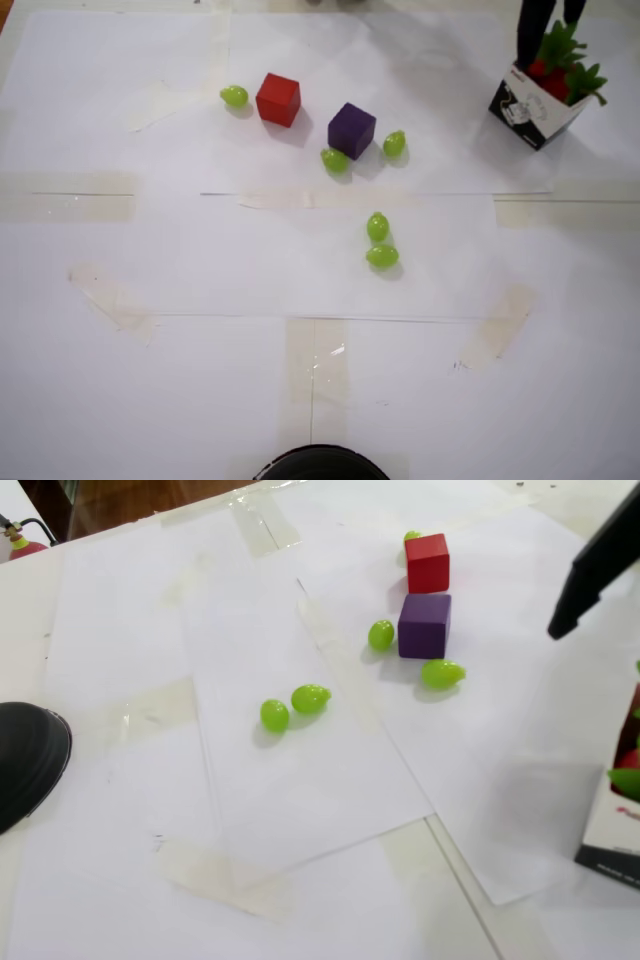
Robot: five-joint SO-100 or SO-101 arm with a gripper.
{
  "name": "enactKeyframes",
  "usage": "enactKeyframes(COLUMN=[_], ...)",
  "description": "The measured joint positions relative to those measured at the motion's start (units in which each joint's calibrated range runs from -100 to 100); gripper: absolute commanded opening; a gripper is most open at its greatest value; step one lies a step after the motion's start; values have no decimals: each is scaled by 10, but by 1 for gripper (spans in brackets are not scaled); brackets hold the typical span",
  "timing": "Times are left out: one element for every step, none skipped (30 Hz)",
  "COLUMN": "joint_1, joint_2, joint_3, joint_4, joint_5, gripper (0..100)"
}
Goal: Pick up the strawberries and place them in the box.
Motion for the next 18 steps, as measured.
enactKeyframes(joint_1=[0, 0, 0, 0, 0, 0, 0, 0, 0, 0, -1, -3, -6, -8, -8, -7, -1, 6], joint_2=[0, 0, 0, 0, 0, 0, 0, 0, 0, 0, 0, 0, 0, 0, 0, -1, -4, -9], joint_3=[-10, -20, -29, -36, -41, -44, -47, -47, -47, -47, -47, -47, -47, -47, -47, -47, -47, -47], joint_4=[8, 17, 25, 32, 40, 47, 55, 63, 74, 82, 96, 111, 127, 144, 160, 174, 187, 196], joint_5=[1, 1, 1, 1, 1, 1, 1, 1, 1, 1, 0, -1, -1, -1, -1, -1, -1, -1], gripper=[33, 32, 30, 29, 28, 28, 27, 25, 24, 22, 18, 15, 12, 8, 5, 3, 2, 0])
